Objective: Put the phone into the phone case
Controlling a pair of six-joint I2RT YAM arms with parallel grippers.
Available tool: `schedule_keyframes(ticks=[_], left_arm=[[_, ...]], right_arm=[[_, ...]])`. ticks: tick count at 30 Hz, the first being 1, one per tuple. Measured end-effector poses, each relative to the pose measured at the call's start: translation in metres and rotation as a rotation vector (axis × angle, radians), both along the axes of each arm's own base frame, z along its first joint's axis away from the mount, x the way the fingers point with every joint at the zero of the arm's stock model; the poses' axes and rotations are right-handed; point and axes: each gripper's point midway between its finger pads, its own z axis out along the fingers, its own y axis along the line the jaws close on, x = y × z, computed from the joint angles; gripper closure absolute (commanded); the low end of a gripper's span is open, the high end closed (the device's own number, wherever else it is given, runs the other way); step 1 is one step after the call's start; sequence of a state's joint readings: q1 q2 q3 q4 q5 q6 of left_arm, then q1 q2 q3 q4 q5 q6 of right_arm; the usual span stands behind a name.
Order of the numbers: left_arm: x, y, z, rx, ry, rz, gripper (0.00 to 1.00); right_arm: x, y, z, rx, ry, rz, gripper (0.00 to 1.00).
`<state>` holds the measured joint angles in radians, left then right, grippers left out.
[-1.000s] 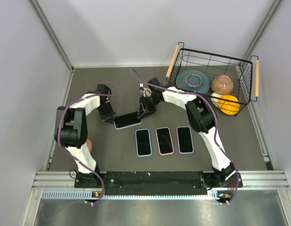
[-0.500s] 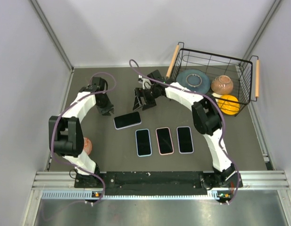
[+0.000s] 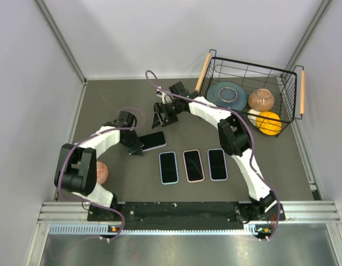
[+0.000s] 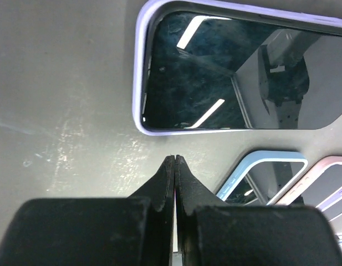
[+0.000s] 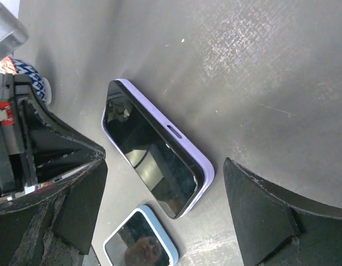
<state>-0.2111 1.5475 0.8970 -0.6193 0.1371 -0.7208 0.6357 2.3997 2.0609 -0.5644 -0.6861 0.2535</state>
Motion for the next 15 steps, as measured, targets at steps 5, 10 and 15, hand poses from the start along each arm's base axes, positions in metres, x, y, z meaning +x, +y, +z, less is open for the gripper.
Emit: schedule_keyframes(ticks=[5, 10, 15], left_arm=[[0.008, -0.001, -0.008, 0.029, -0.014, 0.02, 1.0], [0.012, 0.003, -0.017, 0.07, 0.046, 0.043, 1.0], [0.018, 0.006, -0.018, 0.116, 0.12, 0.05, 1.0]], right_arm=[[-0.003, 0.005, -0.018, -0.006, 0.028, 0.017, 0.17], [-0.011, 0.009, -0.026, -0.009, 0.057, 0.027, 0.19], [-0.018, 0.009, -0.03, 0.01, 0.09, 0.028, 0.22]])
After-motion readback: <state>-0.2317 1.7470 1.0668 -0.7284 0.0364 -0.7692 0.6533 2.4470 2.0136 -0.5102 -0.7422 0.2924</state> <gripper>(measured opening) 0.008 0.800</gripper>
